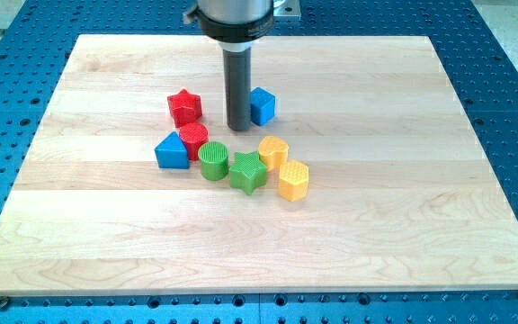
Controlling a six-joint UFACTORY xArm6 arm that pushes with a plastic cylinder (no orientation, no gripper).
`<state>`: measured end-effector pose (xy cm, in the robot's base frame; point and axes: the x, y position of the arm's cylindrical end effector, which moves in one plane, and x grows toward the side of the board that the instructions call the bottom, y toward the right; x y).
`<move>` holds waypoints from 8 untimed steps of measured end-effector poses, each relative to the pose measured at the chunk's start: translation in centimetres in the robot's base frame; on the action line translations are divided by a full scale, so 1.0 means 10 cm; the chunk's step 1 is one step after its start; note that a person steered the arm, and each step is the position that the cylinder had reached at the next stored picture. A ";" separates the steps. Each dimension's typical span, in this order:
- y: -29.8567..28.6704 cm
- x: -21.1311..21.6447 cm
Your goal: Place the green circle diagonally to the bottom right of the blue triangle
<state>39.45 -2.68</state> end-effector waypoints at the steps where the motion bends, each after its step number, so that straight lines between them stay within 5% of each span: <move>1: 0.30 0.39; 2: 0.73 0.07; 4: -0.25 -0.20; 7: -0.52 -0.58; 8: -1.05 -0.63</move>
<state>33.13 -13.15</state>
